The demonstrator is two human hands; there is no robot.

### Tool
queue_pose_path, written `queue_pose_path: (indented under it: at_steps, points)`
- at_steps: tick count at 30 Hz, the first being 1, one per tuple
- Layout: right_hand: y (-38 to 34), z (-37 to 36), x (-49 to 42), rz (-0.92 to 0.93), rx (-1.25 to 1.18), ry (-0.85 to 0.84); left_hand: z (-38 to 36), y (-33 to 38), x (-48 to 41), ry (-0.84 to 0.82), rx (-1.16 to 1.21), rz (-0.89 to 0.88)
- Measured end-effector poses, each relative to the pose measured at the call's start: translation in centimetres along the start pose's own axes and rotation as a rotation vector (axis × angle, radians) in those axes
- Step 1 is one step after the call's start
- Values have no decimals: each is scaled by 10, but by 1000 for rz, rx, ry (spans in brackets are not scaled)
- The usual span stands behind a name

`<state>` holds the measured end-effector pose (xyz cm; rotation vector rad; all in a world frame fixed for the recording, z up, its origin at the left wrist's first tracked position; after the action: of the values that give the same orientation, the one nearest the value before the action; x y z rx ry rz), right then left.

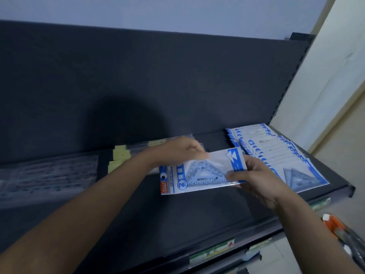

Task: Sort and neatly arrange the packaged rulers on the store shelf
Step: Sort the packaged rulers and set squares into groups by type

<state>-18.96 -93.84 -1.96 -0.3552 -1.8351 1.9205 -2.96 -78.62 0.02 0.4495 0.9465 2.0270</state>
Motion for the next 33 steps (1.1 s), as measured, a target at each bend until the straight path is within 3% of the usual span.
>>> queue_pose_path:
  at_steps: [3, 8, 17, 23, 30, 33]
  points:
    - [-3, 39, -8, 38, -2, 29, -24, 21, -18, -96, -50, 2]
    - [8, 130, -24, 95, 246, 40, -89, 63, -64, -152, -21, -20]
    - [30, 267, -60, 55, 323, -162, -186, 134, -126, -210, -206, 57]
    - [35, 266, -76, 205, 574, -220, -195, 141, -115, 12, -347, 158]
    - [26, 256, -83, 393, 953, -327, -199, 152, -100, 163, -337, 214]
    - [17, 243, -71, 537, 941, -290, -199, 157, -83, 277, -439, 167]
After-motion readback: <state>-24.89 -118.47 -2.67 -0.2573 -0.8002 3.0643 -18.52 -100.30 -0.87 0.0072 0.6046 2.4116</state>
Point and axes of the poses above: each hand's wrist, its own x-axis away from the middle knuckle, its own z-axis out of the back of the hand, y = z × x, the point moved 2 cm from there along -x, towards the middle knuckle, and after that the axes turned 10 degrees about y, right-handed, at the moved point
